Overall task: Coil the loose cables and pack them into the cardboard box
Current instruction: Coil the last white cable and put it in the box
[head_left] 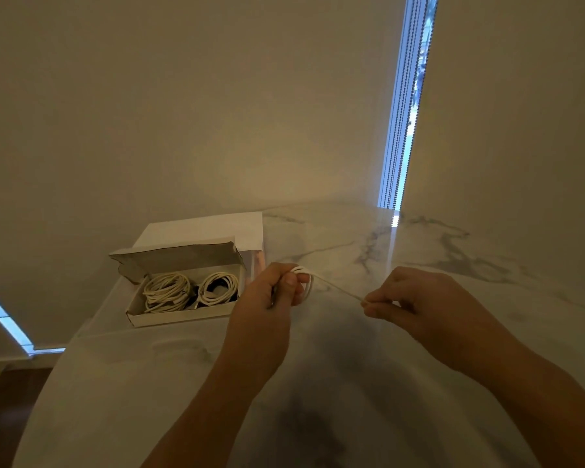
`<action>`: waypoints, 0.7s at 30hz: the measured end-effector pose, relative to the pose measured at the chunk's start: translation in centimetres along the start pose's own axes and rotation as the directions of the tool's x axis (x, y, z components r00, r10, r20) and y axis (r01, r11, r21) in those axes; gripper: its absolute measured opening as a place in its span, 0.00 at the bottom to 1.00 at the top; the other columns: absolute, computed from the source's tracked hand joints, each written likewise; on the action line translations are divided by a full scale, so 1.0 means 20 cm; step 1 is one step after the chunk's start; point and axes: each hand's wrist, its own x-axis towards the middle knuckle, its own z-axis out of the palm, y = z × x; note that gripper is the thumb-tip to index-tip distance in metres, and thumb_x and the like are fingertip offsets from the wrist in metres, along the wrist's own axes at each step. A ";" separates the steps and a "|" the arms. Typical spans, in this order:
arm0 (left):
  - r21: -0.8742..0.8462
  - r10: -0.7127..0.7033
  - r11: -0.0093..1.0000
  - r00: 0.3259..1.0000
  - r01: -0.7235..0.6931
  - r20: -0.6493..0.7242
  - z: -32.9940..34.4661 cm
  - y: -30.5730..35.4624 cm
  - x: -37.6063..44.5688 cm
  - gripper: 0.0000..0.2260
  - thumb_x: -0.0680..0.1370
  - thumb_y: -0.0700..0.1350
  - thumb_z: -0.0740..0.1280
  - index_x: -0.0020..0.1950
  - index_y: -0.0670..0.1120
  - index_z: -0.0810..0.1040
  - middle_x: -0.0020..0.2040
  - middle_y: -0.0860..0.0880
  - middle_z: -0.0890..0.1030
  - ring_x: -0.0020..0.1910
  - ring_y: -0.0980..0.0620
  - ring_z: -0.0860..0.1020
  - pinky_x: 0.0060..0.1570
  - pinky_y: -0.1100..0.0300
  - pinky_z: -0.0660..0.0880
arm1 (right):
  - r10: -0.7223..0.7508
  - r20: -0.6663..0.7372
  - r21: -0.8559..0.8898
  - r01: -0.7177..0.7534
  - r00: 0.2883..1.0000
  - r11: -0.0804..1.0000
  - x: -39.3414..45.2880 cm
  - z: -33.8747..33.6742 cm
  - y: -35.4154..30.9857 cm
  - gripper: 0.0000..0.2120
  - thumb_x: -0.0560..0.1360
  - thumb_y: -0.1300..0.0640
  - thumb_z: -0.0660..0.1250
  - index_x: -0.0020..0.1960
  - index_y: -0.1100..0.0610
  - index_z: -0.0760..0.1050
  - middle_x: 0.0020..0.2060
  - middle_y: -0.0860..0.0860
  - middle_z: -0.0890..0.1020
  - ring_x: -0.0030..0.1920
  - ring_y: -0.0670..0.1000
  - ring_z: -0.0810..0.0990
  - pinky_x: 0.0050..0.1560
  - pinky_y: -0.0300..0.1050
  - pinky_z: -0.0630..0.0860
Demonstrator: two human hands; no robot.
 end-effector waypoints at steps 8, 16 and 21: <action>-0.110 -0.011 0.994 0.996 0.001 -0.088 -0.01 0.02 0.01 0.11 0.83 0.45 0.60 0.48 0.56 0.81 0.40 0.53 0.81 0.41 0.61 0.78 0.48 0.65 0.77 | -0.081 -0.045 -0.147 0.073 0.996 0.986 0.00 0.01 0.04 0.09 0.76 0.49 0.69 0.55 0.43 0.83 0.37 0.36 0.70 0.41 0.41 0.67 0.38 0.31 0.60; -0.445 -0.183 0.877 0.982 0.179 0.035 0.02 0.06 -0.02 0.18 0.83 0.42 0.60 0.41 0.55 0.85 0.37 0.53 0.80 0.39 0.58 0.78 0.51 0.56 0.81 | 0.099 -0.186 0.079 -0.086 0.977 0.993 0.00 0.01 0.01 0.07 0.74 0.55 0.72 0.47 0.42 0.82 0.37 0.41 0.79 0.38 0.40 0.76 0.38 0.31 0.66; -0.581 -0.210 0.771 0.966 0.259 0.151 0.05 0.08 -0.04 0.14 0.82 0.43 0.61 0.43 0.48 0.85 0.40 0.48 0.79 0.40 0.55 0.78 0.49 0.60 0.79 | 0.341 -0.103 0.627 -0.205 0.934 0.751 0.02 0.05 -0.05 0.04 0.71 0.59 0.75 0.44 0.51 0.83 0.35 0.48 0.85 0.35 0.48 0.84 0.41 0.40 0.76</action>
